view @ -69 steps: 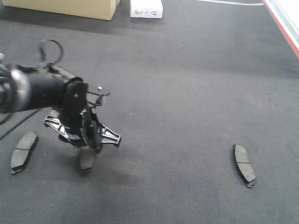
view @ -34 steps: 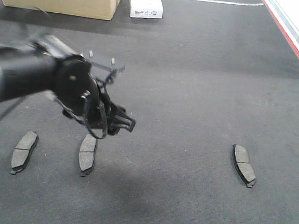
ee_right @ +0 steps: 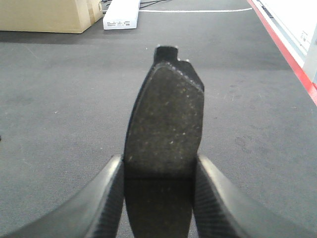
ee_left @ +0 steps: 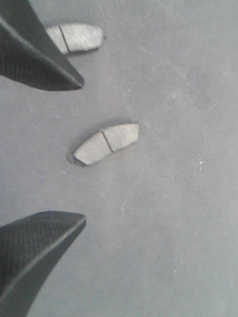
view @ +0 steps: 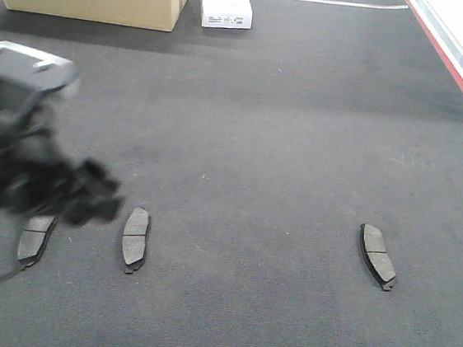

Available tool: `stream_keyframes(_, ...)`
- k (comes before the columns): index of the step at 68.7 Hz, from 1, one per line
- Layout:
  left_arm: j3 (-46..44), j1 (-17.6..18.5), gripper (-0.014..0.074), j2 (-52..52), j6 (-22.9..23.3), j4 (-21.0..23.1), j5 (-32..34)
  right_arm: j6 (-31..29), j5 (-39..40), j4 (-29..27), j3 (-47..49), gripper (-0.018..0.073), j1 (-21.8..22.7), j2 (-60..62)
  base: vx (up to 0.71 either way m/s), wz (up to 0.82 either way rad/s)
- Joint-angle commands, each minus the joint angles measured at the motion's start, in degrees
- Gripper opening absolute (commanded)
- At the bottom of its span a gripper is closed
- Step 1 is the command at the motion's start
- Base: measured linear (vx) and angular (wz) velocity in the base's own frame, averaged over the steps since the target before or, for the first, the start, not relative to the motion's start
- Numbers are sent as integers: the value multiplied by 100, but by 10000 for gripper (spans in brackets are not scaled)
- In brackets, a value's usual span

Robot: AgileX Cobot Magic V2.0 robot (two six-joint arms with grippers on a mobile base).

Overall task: Move and align brake pads A on conveyor
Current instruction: 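Raise the open left gripper away from the conveyor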

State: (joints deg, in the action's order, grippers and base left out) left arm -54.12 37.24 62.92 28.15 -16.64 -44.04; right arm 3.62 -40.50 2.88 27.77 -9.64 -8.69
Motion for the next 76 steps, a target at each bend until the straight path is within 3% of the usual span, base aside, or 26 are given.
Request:
stream_keyframes(1,277,29,503,-703,-88,-80,461,-18,565,81,154,-6,16,-65,0,0)
stream_keyframes(25,1723,29,503,-2943,-322,-72,1185,-18,565,81,154,-6,16,-65,0,0)
stream_keyframes(55,2128,29,503,-4704,-370,28,1026,-18,697,210,167,-4,16,-147,0,0)
stream_keyframes(76,2128,29,503,-4718,-370,28,996,42,201,-189,830,9,16,-2329,0,0)
